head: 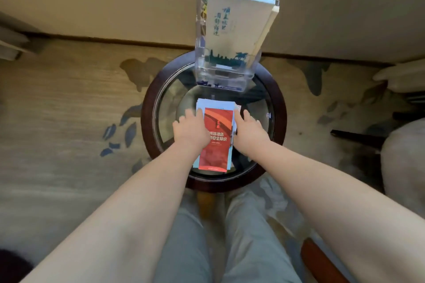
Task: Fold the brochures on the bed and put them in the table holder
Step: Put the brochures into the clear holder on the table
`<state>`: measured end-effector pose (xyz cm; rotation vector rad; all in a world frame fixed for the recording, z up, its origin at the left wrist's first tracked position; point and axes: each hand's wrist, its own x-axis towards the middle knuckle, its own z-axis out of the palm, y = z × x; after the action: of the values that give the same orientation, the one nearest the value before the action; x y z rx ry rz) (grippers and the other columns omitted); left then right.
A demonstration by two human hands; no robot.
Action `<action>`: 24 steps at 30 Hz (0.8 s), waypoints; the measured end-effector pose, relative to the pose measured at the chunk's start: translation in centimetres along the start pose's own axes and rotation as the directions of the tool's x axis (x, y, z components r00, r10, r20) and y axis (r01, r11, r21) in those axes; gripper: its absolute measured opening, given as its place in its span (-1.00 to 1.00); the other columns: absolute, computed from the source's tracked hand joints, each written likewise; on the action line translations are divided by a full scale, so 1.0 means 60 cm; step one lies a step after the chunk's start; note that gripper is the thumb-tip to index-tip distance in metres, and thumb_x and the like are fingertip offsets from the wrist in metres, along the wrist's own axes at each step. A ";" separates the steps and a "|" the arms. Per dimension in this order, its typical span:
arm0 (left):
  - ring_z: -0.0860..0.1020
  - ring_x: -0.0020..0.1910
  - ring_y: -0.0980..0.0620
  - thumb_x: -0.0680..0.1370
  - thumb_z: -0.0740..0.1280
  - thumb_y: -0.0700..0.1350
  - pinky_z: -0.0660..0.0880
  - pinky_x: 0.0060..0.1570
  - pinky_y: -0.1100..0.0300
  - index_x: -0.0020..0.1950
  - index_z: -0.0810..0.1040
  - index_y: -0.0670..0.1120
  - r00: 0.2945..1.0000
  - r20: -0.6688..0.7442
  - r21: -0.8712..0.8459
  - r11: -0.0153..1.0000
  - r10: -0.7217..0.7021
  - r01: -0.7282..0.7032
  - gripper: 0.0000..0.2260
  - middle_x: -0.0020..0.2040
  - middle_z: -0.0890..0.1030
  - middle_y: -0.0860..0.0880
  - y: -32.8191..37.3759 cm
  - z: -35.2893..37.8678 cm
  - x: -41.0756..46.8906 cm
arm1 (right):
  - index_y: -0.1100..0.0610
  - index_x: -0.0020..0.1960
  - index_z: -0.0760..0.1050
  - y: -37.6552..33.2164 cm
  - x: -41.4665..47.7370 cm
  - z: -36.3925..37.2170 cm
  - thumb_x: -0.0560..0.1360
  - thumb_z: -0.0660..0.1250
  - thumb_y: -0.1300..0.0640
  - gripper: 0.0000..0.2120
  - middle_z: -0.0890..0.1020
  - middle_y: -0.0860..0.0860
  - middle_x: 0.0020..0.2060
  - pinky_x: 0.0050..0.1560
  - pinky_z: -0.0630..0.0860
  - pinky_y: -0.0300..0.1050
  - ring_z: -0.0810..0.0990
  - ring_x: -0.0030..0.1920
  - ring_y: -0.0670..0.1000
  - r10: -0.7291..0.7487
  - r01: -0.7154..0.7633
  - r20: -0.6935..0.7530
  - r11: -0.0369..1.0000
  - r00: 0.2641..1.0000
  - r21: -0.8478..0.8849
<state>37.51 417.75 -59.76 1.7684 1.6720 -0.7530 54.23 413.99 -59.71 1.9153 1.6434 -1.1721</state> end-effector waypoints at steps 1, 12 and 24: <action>0.43 0.36 -0.22 0.60 0.30 0.03 0.43 0.32 -0.15 0.63 0.08 -0.04 0.999 0.033 -0.085 0.995 -0.040 0.042 -0.33 0.40 0.32 -0.18 0.000 0.016 0.003 | 0.11 0.64 0.07 0.000 0.006 0.016 0.61 0.29 0.10 -0.32 0.38 0.23 0.46 0.39 0.42 0.15 0.44 0.42 0.27 0.044 -0.047 0.025 0.990 0.999 0.134; 0.38 0.42 -0.23 0.46 0.58 -0.01 0.42 0.30 -0.05 0.51 0.23 -0.16 0.972 -0.017 -0.578 0.796 -0.233 0.181 -0.23 0.41 0.36 -0.21 0.034 0.070 0.058 | 0.06 0.68 -0.04 -0.032 0.062 0.079 0.49 0.45 0.15 -0.07 0.38 0.22 0.34 0.32 0.49 0.15 0.50 0.29 0.27 0.391 -0.244 -0.115 0.750 0.913 0.615; 0.64 -0.03 -0.12 0.47 0.45 -0.23 0.63 -0.06 -0.08 0.33 0.29 0.08 0.991 -0.131 -0.415 0.908 -0.004 -0.052 -0.46 0.06 0.59 -0.03 0.028 0.047 0.069 | 0.04 0.42 0.30 -0.012 0.083 0.055 0.38 0.53 0.25 -0.30 0.21 0.15 0.43 0.16 0.50 0.00 0.26 0.41 0.22 0.178 -0.126 -0.261 0.971 0.949 0.204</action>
<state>39.39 418.32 -64.67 1.5514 1.7356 -0.2408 52.32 414.98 -65.31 2.3719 1.5263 -1.0654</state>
